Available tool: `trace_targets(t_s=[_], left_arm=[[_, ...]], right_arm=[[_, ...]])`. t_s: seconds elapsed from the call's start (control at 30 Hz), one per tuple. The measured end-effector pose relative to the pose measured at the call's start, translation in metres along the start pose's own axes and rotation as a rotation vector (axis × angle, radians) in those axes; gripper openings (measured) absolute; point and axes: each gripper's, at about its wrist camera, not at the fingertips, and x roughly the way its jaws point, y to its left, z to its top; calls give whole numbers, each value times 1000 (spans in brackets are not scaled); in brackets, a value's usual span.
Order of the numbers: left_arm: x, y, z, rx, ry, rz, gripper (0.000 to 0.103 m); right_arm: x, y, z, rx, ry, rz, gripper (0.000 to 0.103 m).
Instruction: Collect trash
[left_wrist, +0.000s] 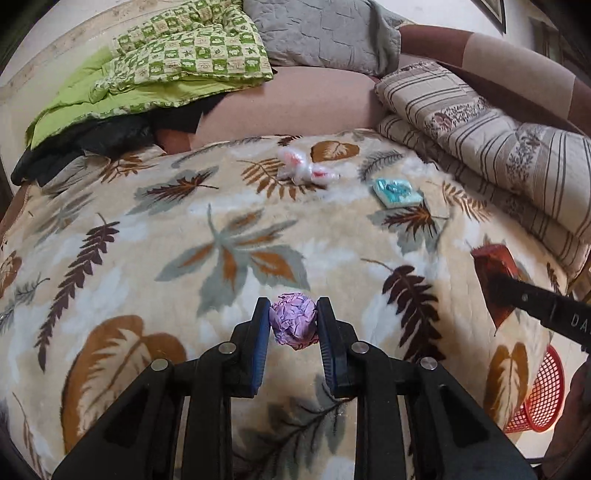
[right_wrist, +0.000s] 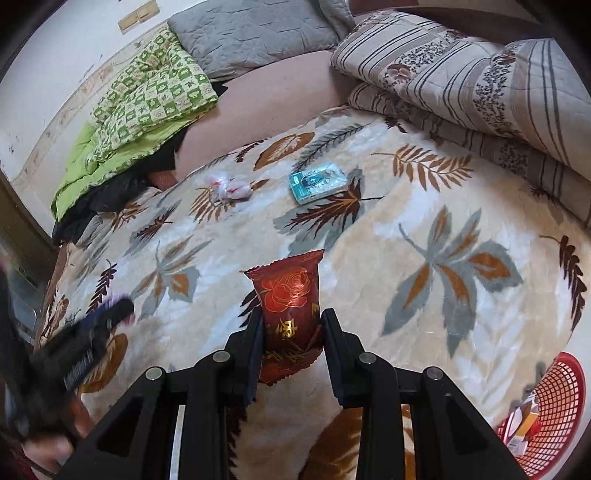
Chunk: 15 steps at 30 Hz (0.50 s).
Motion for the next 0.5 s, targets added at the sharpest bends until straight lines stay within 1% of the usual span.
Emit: trace_targets(t_s=[0.03, 0.13, 0.23, 0.3, 0.4, 0.5], left_arm=[[1, -3, -2, 27, -15, 29, 24], [6, -8, -3, 61, -38, 68, 24], [11, -10, -2, 69, -34, 80, 24], [11, -10, -1, 71, -39, 80, 24], [10, -11, 0, 88, -56, 92, 24], [9, -14, 1, 97, -62, 90, 24]], right_arm=[[3, 2, 0, -2, 5, 1, 33], [9, 11, -1, -29, 10, -4, 33], [15, 18, -3, -60, 19, -20, 33], [13, 20, -5, -64, 16, -15, 33], [8, 18, -5, -69, -2, -23, 33], [8, 11, -3, -50, 0, -31, 33]])
